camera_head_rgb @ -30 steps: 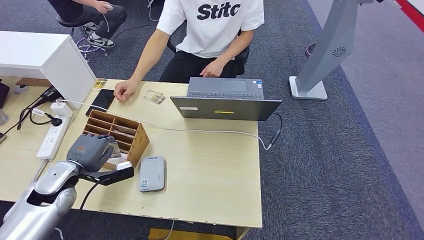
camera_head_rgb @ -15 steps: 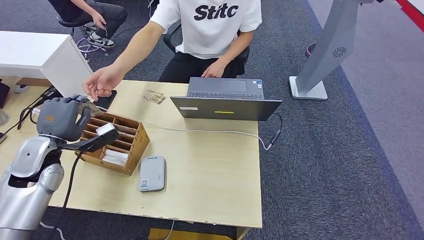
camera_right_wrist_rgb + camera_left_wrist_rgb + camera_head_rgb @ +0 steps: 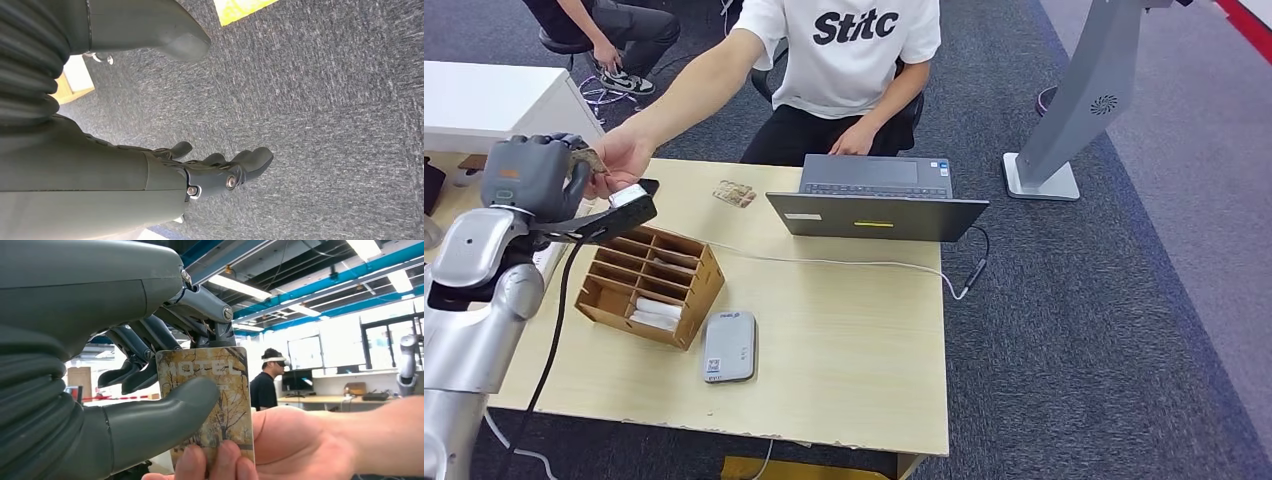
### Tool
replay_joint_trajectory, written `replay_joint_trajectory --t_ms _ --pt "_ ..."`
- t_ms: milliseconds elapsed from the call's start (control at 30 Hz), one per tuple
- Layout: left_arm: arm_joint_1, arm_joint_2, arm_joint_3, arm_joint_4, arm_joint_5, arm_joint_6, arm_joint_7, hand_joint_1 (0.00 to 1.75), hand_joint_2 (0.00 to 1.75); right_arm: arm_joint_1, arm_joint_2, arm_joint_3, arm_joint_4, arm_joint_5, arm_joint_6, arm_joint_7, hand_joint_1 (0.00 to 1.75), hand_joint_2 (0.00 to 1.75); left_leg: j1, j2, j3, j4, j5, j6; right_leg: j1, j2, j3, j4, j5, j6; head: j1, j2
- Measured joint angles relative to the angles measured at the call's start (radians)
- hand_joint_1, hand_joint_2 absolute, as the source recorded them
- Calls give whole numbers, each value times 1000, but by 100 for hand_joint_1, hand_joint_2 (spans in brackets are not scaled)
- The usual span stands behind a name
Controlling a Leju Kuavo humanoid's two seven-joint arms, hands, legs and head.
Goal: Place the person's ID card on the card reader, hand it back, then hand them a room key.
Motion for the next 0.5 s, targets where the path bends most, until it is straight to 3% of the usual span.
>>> replay_joint_trajectory --t_ms 267,300,433,500 --pt "-50 -43 0 48 -2 -9 0 175 175 0 0 0 0 0 0 -1 0 175 0 1 0 0 0 0 0 1 0 0 0 0 0 0" --pt "-50 -46 0 49 -2 -10 0 168 175 0 0 0 0 0 0 -1 0 175 0 1 0 0 0 0 0 1 -1 0 0 0 0 0" --pt "-50 -55 0 50 2 -8 1 0 175 0 0 0 0 0 -1 -1 0 175 0 1 -1 0 0 0 0 1 -1 0 0 0 0 0" --pt "-50 -59 0 50 7 0 4 0 175 0 1 0 0 0 -1 0 0 175 0 1 -1 0 0 0 0 0 -1 0 0 0 0 0"
